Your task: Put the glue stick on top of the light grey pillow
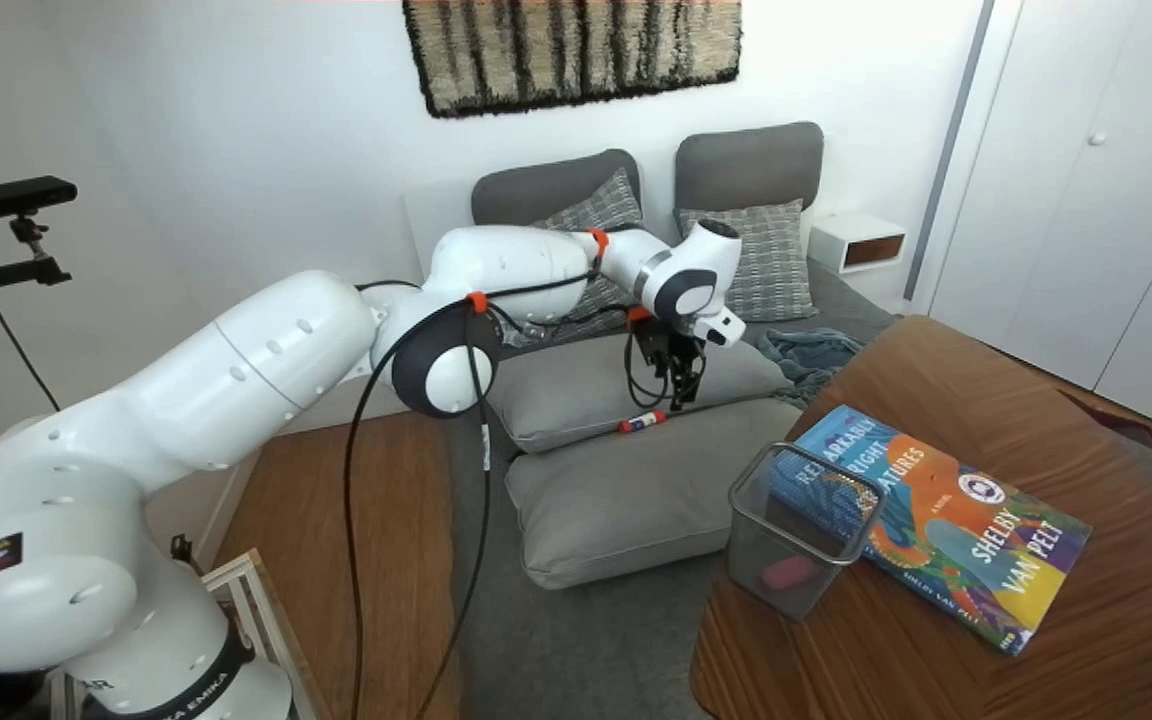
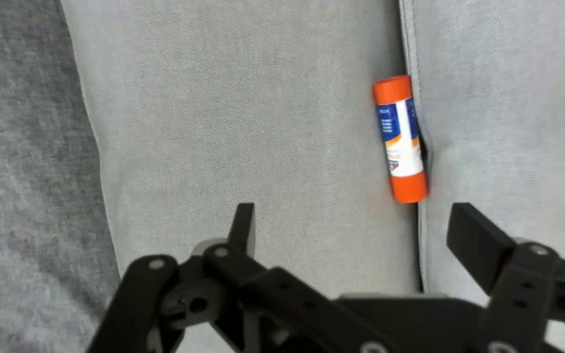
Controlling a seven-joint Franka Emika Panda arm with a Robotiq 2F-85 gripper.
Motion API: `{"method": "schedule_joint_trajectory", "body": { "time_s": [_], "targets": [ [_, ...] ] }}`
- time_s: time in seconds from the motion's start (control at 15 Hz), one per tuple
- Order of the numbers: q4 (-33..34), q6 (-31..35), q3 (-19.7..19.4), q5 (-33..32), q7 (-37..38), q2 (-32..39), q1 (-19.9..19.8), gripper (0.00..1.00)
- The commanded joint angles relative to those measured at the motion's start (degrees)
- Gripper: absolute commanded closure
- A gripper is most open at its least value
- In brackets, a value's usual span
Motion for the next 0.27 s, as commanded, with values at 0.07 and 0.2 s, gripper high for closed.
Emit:
{"method": "schedule_joint_trajectory", "body": {
  "time_s": [0.07, 0.2],
  "targets": [
    [-0.03, -1.69, -0.75, -1.42, 0.13, -2.01, 1.39, 0.00],
    [-0.06, -1.68, -0.76, -1.42, 0.12, -1.91, 1.47, 0.00]
  ]
}}
